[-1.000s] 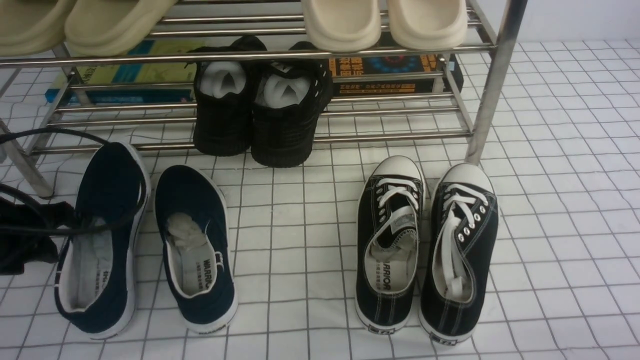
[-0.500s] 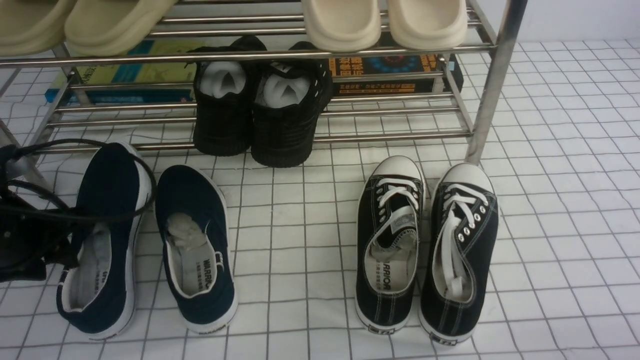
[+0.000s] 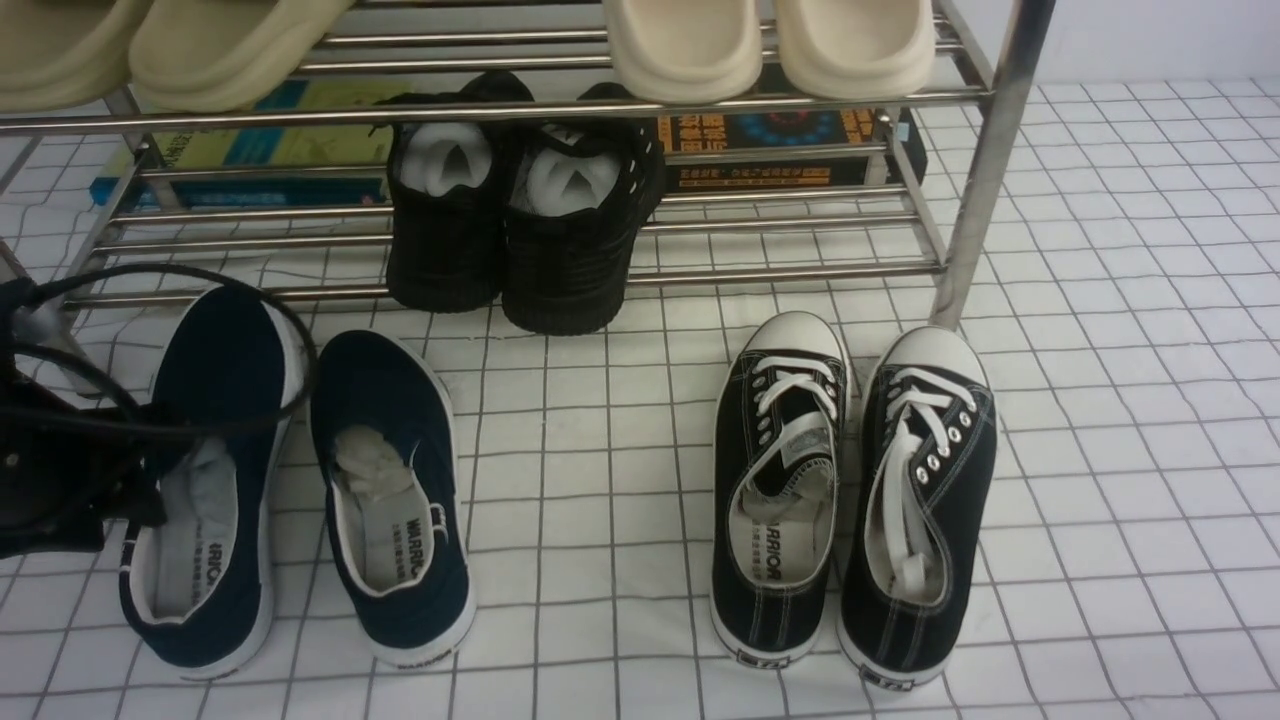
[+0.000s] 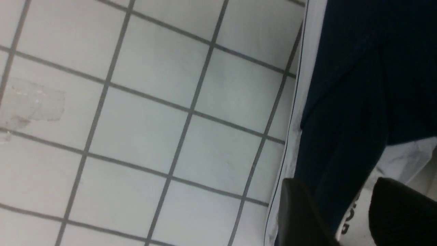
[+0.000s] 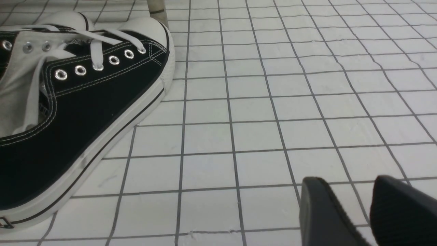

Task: Take the shoes off the shelf with your hand from the white checkered tablecloth.
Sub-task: 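Set the held shoe down on the floor in front of the rack with the left gripper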

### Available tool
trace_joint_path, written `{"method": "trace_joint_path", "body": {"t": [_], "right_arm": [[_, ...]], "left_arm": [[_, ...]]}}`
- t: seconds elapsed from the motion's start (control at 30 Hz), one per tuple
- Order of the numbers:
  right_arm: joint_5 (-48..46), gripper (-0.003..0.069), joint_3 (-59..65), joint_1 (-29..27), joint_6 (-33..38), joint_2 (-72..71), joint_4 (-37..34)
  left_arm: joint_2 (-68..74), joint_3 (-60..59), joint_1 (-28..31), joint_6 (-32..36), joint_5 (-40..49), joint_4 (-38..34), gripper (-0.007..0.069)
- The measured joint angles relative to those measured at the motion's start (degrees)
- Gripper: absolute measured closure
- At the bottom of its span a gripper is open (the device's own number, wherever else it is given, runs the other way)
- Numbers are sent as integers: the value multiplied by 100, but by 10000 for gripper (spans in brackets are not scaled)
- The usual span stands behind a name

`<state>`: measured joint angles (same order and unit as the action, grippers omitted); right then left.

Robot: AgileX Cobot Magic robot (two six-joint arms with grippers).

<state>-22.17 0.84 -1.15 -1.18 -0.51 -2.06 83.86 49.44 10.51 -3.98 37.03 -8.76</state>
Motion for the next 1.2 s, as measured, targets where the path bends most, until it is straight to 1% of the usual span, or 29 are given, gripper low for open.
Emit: {"method": "trace_joint_path", "body": {"t": [0.2,0.27,0.37,0.43,0.47,0.5,0.53,0.6,0.7,1.03,1.13,1.2], "right_arm": [[0,420,0,0,0,0,0],[0,420,0,0,0,0,0],[0,420,0,0,0,0,0],[0,420,0,0,0,0,0],[0,420,0,0,0,0,0],[0,420,0,0,0,0,0],[0,420,0,0,0,0,0],[0,420,0,0,0,0,0],[0,420,0,0,0,0,0],[0,420,0,0,0,0,0],[0,420,0,0,0,0,0],[0,420,0,0,0,0,0]], "left_arm": [[350,0,0,0,119,-74,302],[535,0,0,0,250,-78,328],[553,0,0,0,432,-61,437],[505,0,0,0,504,-32,542],[464,4,0,0,552,-8,571],[431,4,0,0,640,6,581],[420,4,0,0,661,11,584],[289,-1,0,0,993,70,586],[173,-1,0,-111,1101,77,586],[154,-1,0,-263,878,28,584],[154,-1,0,-263,878,28,564],[154,-1,0,-263,860,28,532]]}}
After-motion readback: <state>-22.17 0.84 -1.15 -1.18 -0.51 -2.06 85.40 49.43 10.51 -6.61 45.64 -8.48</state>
